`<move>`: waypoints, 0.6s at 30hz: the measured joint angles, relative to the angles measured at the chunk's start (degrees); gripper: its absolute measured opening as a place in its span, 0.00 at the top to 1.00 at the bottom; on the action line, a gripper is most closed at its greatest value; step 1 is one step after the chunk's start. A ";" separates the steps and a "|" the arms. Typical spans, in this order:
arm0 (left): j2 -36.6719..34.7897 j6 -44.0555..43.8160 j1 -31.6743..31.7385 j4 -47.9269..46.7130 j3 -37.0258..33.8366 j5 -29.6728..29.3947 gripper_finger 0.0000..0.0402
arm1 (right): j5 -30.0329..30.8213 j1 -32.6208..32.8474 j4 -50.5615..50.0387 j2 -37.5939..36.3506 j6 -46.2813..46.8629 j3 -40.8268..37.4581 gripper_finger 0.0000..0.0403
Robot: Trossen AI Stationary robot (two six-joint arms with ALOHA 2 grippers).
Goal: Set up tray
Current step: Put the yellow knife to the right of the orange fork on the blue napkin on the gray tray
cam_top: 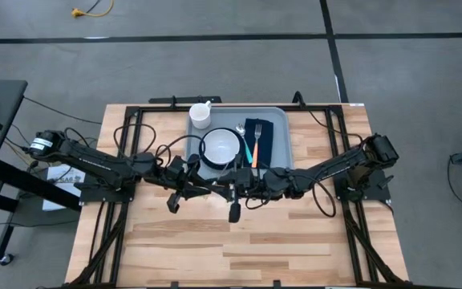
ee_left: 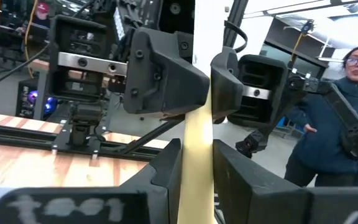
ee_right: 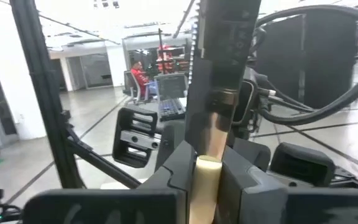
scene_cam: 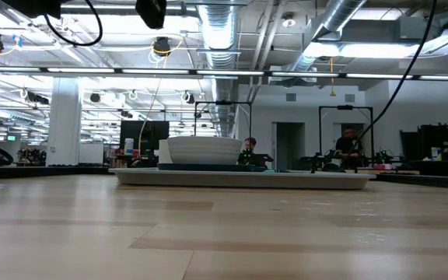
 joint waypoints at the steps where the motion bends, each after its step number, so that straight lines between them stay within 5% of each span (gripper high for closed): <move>1: 0.00 0.00 -0.02 -0.07 0.00 0.02 0.84 | -0.42 0.00 -0.02 0.00 0.36 0.00 0.94; 18: -0.07 -2.80 0.24 -2.54 0.00 1.07 0.73 | -1.08 -0.13 -0.20 0.02 0.86 0.00 0.93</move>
